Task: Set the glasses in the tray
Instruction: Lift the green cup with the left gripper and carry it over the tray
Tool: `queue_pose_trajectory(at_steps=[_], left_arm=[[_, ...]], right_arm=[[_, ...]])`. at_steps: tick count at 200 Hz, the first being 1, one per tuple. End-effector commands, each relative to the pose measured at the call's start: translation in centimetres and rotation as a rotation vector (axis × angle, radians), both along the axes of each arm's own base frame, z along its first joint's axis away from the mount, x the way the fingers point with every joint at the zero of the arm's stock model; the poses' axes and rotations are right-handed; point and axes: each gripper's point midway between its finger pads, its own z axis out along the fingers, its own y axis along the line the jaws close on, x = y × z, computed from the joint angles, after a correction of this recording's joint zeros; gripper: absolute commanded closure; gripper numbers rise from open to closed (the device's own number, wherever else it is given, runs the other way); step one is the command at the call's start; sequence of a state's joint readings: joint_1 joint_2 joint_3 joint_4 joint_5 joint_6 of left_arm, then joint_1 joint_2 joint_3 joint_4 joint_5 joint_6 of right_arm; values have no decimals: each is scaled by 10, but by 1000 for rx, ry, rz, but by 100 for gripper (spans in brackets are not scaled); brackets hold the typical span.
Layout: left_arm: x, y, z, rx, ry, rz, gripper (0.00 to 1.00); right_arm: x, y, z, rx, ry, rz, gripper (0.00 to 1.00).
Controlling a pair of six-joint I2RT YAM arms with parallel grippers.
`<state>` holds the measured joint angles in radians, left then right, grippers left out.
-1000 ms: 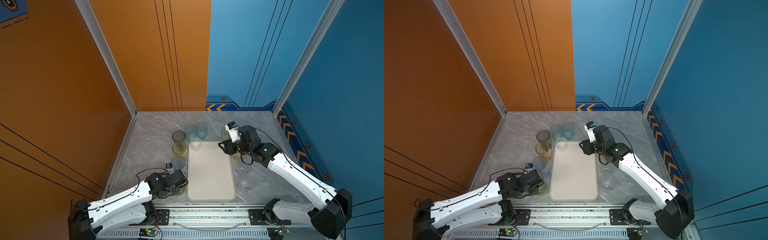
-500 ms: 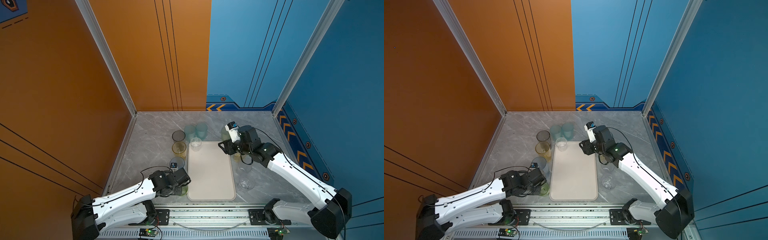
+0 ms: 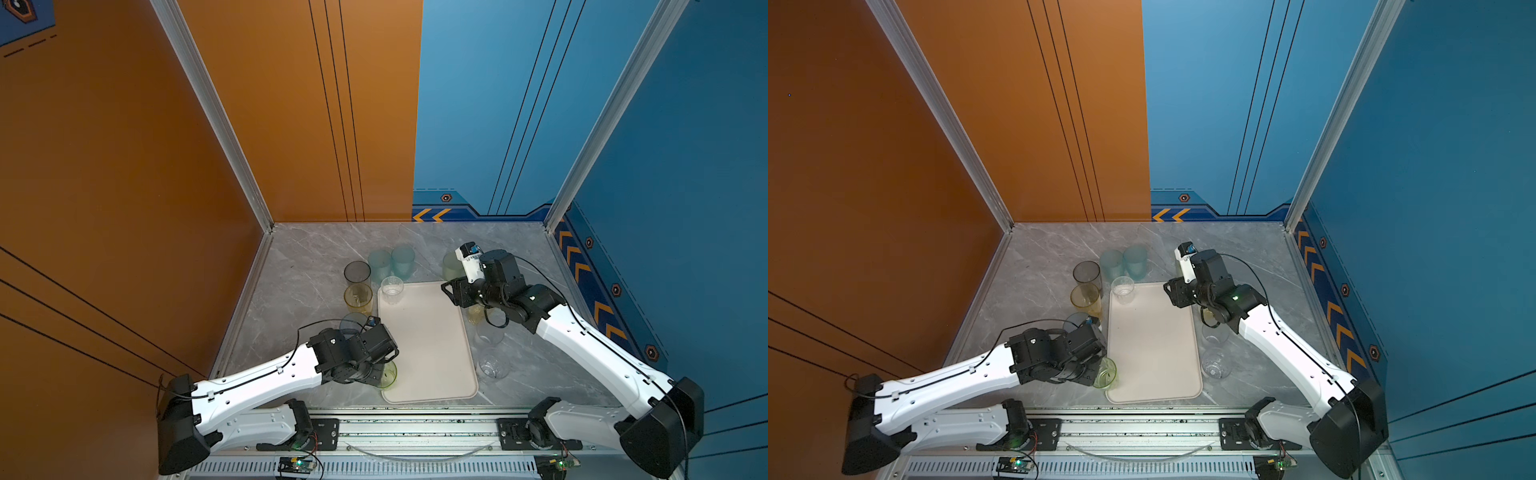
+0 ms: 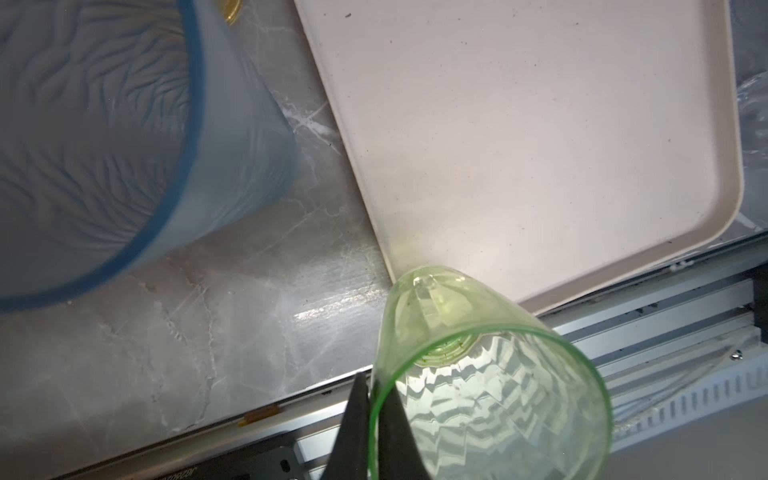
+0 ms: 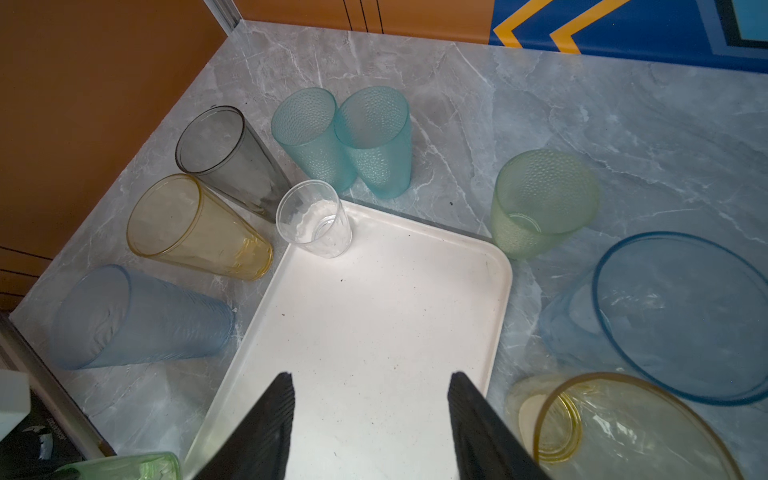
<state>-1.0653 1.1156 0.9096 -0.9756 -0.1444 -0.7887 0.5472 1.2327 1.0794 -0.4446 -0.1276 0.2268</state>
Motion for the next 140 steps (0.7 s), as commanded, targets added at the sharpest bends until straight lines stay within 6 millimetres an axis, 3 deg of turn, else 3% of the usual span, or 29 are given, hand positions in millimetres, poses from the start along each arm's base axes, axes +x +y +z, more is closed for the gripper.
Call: queue_pose_trajectory(at_steps=[1, 36, 73, 140], left_arm=[[5, -6, 19, 5, -36, -51, 95], [36, -32, 61, -7, -156, -133, 95], [81, -68, 85, 15, -248, -241, 95], [169, -105, 68, 11, -260, -293, 95]], right_arm=[[-5, -9, 1, -2, 7, -26, 42], [-3, -11, -1, -6, 13, -31, 42], [2, -14, -5, -18, 27, -39, 42], [9, -24, -8, -47, 44, -68, 42]])
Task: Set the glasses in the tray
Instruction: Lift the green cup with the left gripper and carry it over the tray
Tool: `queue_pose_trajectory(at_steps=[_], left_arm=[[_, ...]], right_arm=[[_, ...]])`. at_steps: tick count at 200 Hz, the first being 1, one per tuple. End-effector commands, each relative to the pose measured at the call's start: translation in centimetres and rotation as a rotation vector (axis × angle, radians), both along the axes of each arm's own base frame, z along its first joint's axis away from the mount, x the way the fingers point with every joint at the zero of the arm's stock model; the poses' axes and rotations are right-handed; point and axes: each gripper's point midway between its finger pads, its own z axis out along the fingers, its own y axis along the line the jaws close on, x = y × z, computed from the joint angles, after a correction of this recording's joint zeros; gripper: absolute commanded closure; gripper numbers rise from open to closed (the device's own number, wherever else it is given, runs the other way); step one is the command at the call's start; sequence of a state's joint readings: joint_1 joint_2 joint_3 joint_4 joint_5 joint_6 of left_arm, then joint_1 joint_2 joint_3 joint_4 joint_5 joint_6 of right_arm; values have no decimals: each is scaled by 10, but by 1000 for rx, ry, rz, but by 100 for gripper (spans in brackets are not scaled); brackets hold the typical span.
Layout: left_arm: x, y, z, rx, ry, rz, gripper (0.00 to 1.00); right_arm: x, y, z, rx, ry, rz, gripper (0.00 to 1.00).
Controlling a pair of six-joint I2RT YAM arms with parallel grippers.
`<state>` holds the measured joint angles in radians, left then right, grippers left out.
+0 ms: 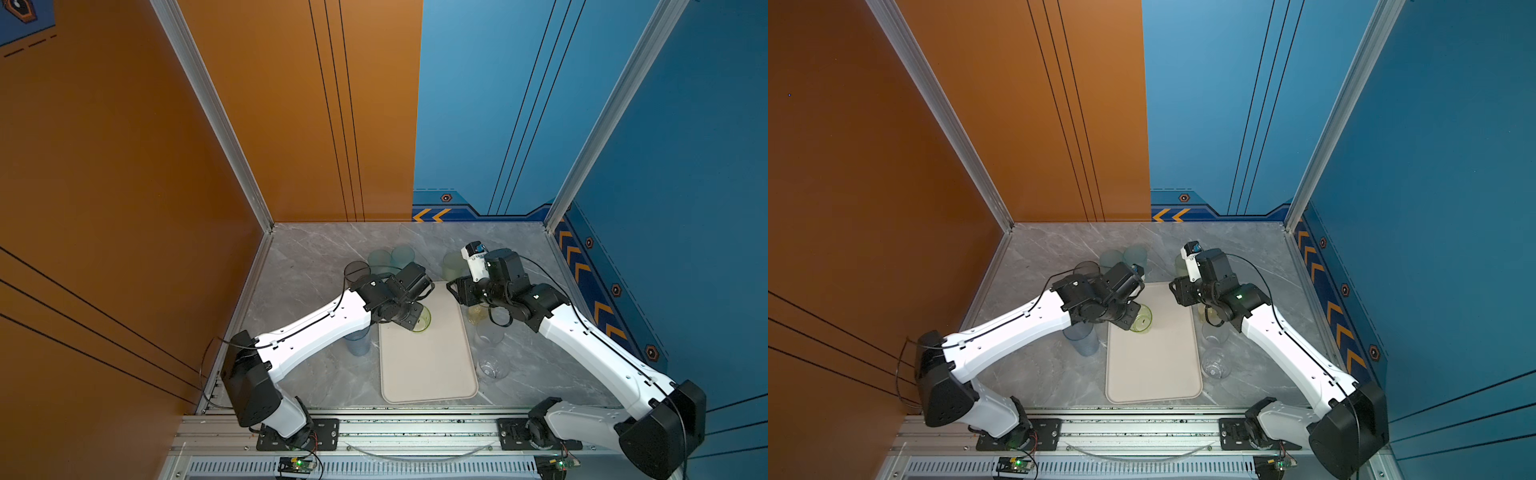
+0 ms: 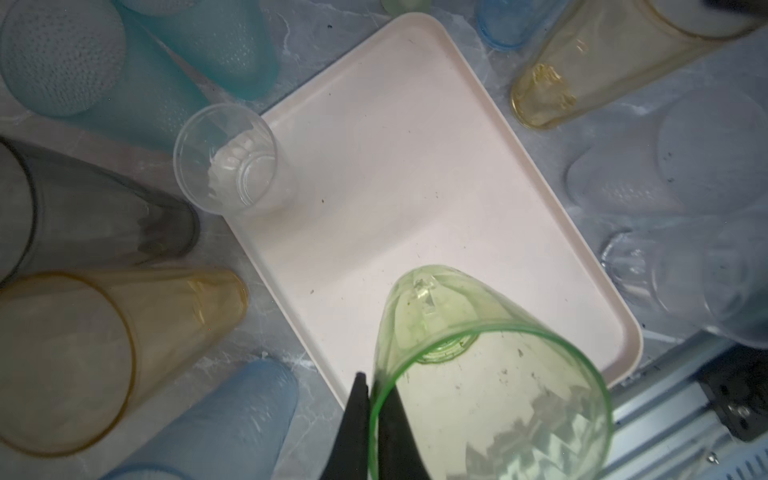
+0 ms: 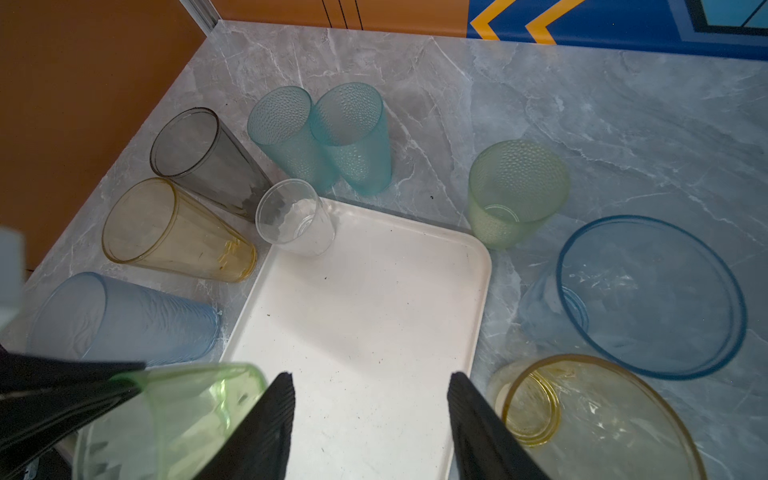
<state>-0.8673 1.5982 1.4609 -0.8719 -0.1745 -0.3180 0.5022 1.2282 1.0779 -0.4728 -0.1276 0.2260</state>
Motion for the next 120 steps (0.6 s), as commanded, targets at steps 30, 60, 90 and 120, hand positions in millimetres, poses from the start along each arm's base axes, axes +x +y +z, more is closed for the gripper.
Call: queue_pose_trajectory(at_steps=[30, 60, 90, 120], left_arm=[[57, -22, -3, 3, -31, -82, 95], [80, -31, -11, 15, -30, -97, 95], [99, -32, -25, 6, 1, -85, 95], [111, -30, -39, 19, 24, -77, 95]], right_arm=[[10, -5, -7, -47, 41, -24, 42], [16, -1, -13, -61, 58, -21, 42], [20, -1, -16, -77, 68, -28, 42], [22, -3, -15, -84, 61, -39, 42]])
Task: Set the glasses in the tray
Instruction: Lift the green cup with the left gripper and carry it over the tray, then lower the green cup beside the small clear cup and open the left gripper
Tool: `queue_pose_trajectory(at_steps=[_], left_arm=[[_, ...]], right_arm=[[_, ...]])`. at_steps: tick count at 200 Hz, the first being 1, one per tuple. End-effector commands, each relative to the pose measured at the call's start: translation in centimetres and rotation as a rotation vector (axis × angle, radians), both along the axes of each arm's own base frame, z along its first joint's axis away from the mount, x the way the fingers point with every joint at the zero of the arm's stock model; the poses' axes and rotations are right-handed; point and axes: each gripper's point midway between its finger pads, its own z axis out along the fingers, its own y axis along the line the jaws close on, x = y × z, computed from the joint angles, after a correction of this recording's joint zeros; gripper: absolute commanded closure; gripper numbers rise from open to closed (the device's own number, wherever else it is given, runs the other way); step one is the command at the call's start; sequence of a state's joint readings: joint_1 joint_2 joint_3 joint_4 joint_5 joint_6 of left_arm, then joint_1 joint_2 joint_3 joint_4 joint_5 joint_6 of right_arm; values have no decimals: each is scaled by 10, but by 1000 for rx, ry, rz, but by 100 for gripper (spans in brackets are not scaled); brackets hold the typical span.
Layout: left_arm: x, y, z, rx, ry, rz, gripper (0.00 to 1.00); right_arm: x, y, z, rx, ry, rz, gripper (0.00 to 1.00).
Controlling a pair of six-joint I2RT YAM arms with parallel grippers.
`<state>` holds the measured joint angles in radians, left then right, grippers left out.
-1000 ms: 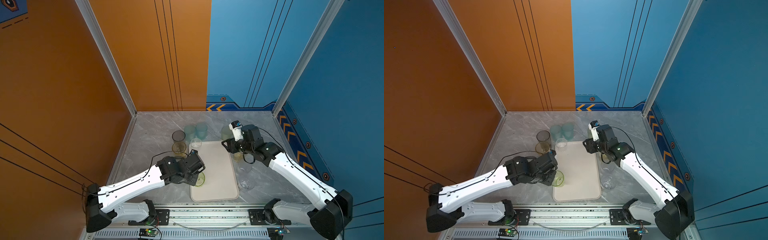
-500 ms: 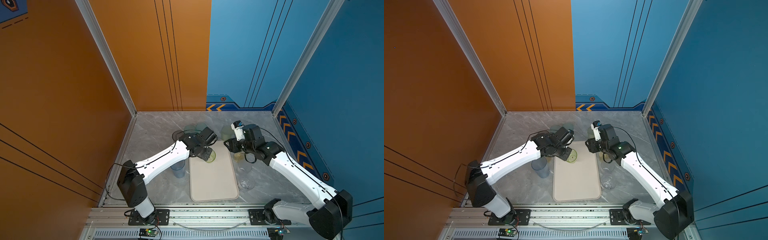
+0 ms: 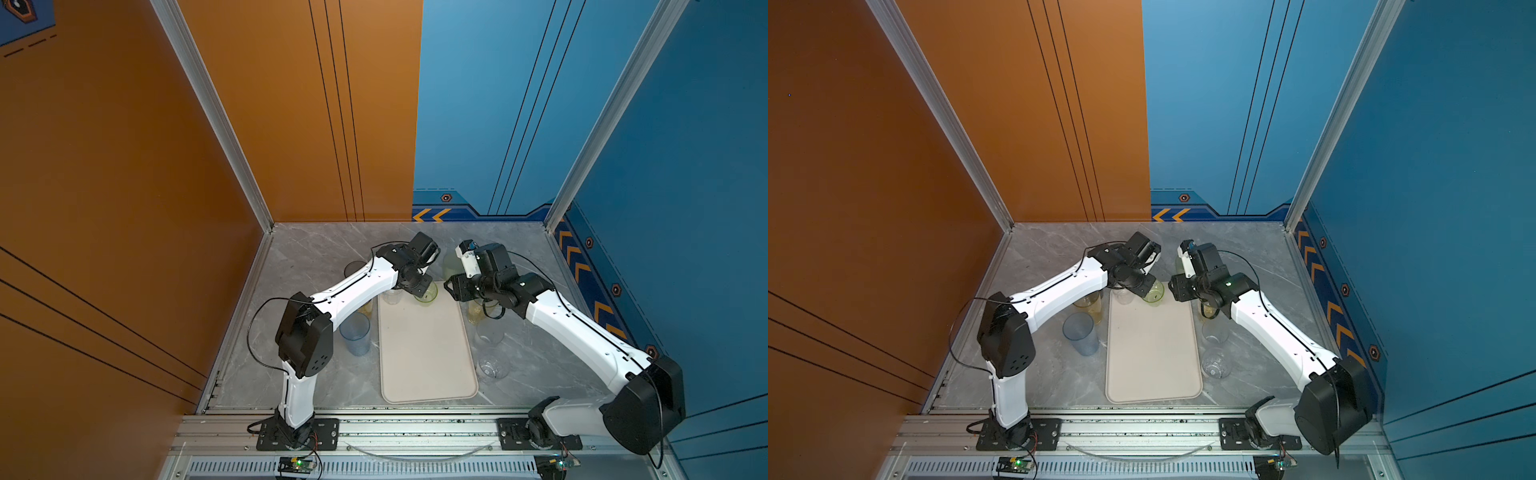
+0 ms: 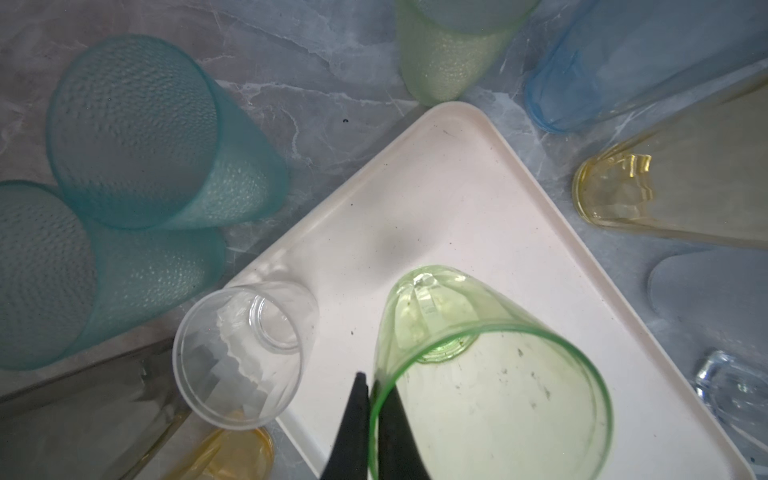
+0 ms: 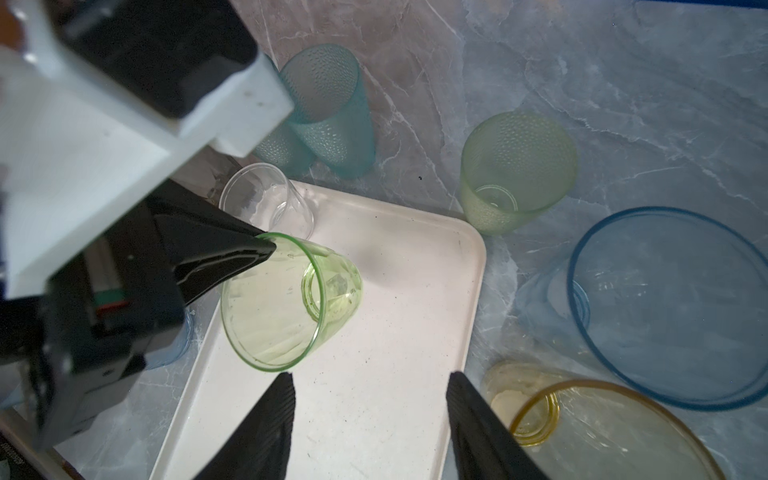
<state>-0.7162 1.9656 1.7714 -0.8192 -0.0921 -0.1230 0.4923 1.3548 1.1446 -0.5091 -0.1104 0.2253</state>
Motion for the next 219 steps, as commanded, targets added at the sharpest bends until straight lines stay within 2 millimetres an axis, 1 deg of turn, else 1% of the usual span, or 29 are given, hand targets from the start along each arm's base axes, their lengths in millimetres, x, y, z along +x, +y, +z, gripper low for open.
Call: queue_pose_trajectory(at_steps=[1, 36, 95, 141, 182, 219], left_arm=[[10, -1, -3, -12, 14, -18, 95], [21, 3, -14, -1, 26, -3, 95], [31, 2, -26, 18, 34, -8, 95], [40, 4, -28, 64, 20, -6, 95], [43, 6, -32, 85, 22, -6, 95], [46, 8, -39, 108, 40, -3, 95]], right_arm=[[3, -6, 9, -29, -18, -16, 43], [4, -8, 13, -32, -29, -26, 43], [5, -8, 8, -37, -15, -28, 42], [6, -7, 6, -40, -10, -26, 43], [6, -5, 4, -40, -2, -20, 43], [7, -4, 3, -41, 1, -16, 43]])
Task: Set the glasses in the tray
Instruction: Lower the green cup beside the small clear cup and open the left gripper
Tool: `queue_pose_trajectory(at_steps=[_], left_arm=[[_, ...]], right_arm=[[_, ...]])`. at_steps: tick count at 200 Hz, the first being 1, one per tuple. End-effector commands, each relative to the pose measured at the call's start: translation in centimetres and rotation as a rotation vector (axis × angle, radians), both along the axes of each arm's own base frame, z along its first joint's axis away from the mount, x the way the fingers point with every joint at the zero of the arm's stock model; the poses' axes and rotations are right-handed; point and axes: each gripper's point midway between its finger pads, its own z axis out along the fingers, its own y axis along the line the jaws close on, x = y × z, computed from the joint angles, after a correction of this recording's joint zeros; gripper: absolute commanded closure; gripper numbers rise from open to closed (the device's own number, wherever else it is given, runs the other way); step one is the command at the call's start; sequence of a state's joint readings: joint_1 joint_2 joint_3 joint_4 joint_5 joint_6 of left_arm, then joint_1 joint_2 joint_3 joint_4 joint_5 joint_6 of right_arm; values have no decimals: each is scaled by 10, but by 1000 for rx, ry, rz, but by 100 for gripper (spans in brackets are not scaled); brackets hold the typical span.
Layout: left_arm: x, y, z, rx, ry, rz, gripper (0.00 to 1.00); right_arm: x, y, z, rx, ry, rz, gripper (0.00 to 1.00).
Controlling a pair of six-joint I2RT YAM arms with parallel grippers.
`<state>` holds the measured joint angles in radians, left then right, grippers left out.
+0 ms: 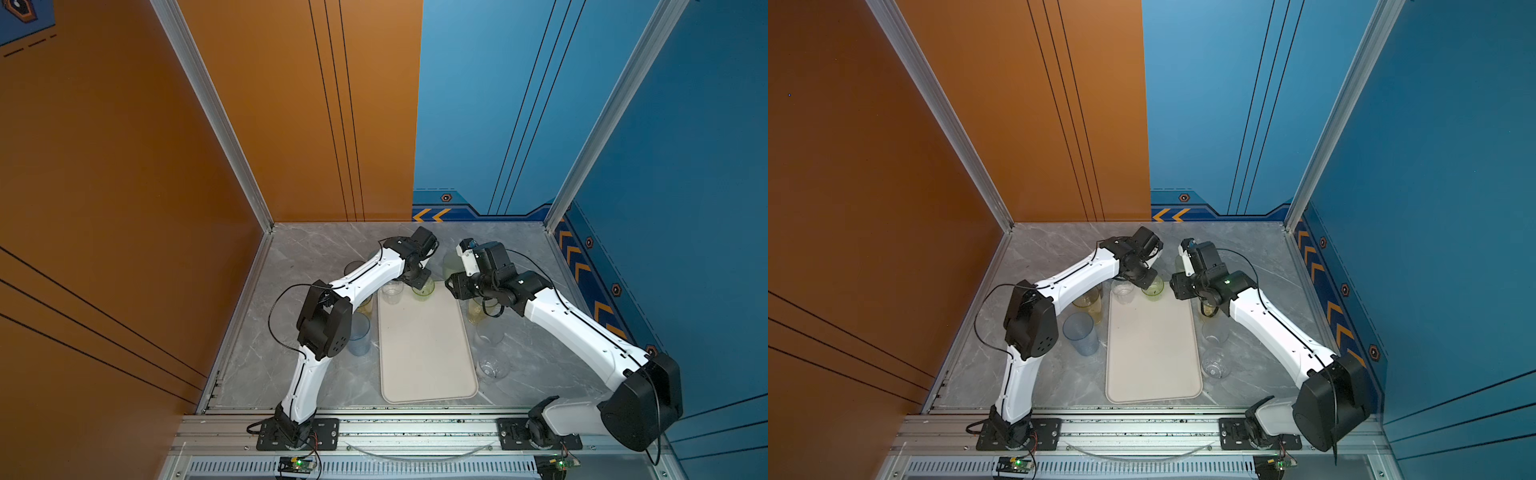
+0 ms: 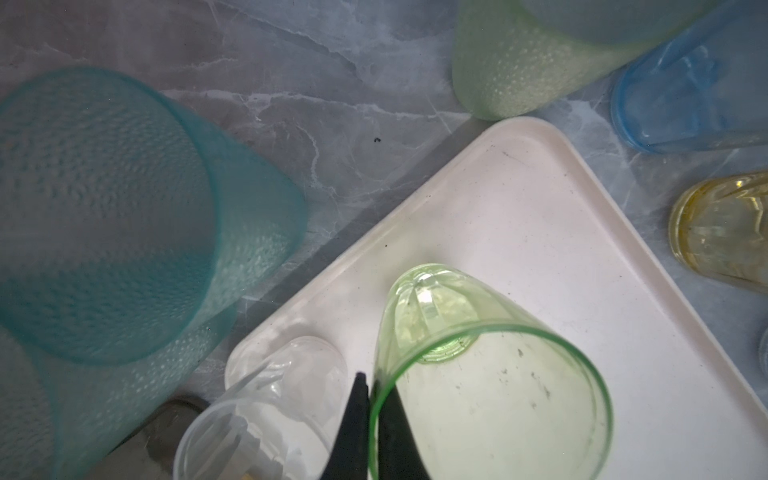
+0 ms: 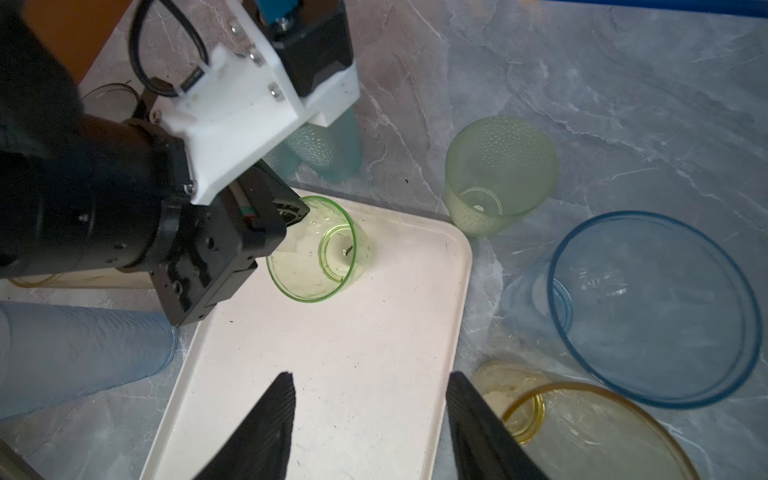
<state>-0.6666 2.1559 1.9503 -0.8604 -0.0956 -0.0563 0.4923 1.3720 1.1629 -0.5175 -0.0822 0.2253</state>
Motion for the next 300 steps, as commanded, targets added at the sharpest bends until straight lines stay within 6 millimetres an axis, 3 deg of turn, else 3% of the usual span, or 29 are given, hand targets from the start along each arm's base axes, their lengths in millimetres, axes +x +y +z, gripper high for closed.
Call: queue_pose_trajectory(at_steps=[1, 205, 300], left_arm=[[6, 9, -8, 47, 14, 7, 95], [13, 17, -32, 81, 68, 20, 90], [17, 16, -23, 64, 51, 28, 86]], right_arm=[[2, -2, 3, -19, 4, 3, 43], [4, 1, -6, -23, 31, 11, 42], [5, 3, -7, -24, 36, 12, 42]])
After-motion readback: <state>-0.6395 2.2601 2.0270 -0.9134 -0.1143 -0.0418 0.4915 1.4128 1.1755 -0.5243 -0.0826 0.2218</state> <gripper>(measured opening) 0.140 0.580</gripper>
